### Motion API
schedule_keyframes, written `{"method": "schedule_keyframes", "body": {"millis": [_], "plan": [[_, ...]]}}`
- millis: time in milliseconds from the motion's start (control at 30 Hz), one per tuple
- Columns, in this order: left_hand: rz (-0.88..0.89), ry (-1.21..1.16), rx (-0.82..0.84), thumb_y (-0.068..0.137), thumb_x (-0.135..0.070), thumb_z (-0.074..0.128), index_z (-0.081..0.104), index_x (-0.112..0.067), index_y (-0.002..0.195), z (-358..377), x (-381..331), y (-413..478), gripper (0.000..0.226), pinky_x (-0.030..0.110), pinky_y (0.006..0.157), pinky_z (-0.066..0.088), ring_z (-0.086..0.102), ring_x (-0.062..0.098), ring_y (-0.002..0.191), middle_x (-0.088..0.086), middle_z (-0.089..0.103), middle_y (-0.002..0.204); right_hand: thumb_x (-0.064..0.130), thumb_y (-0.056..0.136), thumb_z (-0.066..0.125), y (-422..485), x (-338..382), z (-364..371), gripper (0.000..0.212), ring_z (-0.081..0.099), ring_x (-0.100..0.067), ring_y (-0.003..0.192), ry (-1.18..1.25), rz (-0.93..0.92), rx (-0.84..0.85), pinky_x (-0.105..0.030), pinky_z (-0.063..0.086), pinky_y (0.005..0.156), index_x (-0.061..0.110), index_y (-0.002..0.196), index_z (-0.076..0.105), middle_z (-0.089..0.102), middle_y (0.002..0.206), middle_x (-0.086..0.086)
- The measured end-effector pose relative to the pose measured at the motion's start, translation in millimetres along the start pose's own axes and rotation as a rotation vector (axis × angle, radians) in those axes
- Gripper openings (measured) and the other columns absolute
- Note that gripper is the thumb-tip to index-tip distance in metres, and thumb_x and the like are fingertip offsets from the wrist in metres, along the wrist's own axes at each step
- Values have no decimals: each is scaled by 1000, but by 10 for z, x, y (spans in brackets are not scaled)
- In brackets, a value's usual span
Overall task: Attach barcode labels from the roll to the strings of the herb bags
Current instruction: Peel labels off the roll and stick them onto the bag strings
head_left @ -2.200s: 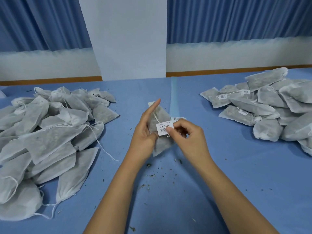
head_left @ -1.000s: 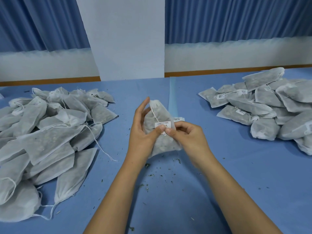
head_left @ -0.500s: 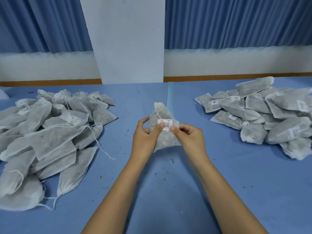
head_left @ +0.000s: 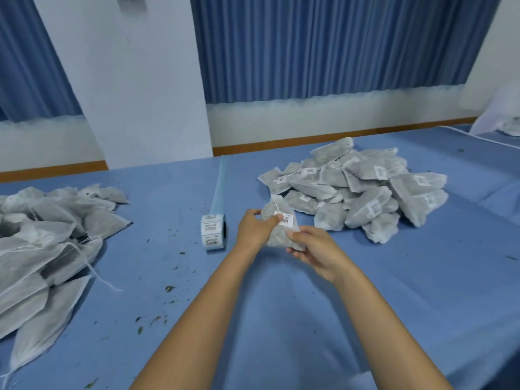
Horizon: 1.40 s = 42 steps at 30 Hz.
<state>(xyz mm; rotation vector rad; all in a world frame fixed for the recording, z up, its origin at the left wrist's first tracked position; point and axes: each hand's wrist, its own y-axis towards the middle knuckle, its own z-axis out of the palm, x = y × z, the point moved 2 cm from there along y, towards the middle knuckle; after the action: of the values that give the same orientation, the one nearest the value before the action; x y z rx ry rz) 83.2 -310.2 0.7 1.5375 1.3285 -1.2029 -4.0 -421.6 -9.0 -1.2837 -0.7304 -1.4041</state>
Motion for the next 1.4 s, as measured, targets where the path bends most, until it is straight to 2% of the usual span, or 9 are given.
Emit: {"method": "schedule_keyframes", "body": {"millis": [200,333,467,600,867,1067,1167,1267,1400], "plan": [[-54,-670,285,99,-28,54,35,-11,145,441,-281,-53,52,31,86,54,66,23,99,14,53,131,4,94,55,290,599,-366,8,67,-13,89,577,-228,-199,-15,52,82,1,91,61,69,85,-6],[17,-386,267,98,-28,54,36,-21,144,514,-291,-147,50,34,94,51,59,20,109,6,55,127,-7,92,50,445,497,-354,10,62,-29,99,428,-157,-315,-28,51,92,-6,87,58,58,86,-14],[157,-195,235,100,-21,51,58,-15,121,402,-161,-205,23,28,97,49,60,15,102,5,64,112,-9,91,43,323,177,34,20,56,-24,76,210,-171,-165,-19,50,64,-3,83,60,58,80,-20],[329,-49,11,97,-8,50,69,-13,96,84,-20,-282,20,4,80,40,59,6,91,6,66,104,-10,90,40,177,-19,574,32,62,-15,73,162,-179,-85,-20,49,67,5,75,63,65,76,-8],[495,44,-303,94,1,47,68,-14,90,-1326,291,-366,26,11,80,44,60,0,87,1,66,93,-8,90,43,96,-291,1978,32,62,-13,67,105,-230,143,-22,49,68,9,70,62,64,69,-4],[377,672,-748,86,-13,61,65,-7,110,-2568,693,-449,25,38,102,34,53,33,116,14,60,119,-1,87,60,199,-804,2917,14,63,-20,83,-146,-119,234,-30,54,76,5,98,66,67,102,-17],[115,870,-1056,82,-28,65,63,-18,122,-3226,862,-536,41,61,111,12,33,41,136,17,44,144,9,84,70,210,-1032,3206,49,54,-25,115,-453,-142,352,-36,46,97,12,130,54,50,128,-8],[-317,705,-968,91,-47,45,45,-36,141,-3716,1166,-561,51,70,109,4,11,45,142,9,18,159,10,82,72,194,-1148,3415,62,49,-22,122,-585,-209,473,-28,41,96,15,138,46,46,134,-7],[-360,559,-742,96,-53,34,43,-35,142,-3653,1360,-413,51,64,113,8,10,46,139,8,18,158,7,82,68,224,-1201,3554,50,57,-18,108,-643,-225,476,-9,41,77,9,130,53,59,119,-5]]}}
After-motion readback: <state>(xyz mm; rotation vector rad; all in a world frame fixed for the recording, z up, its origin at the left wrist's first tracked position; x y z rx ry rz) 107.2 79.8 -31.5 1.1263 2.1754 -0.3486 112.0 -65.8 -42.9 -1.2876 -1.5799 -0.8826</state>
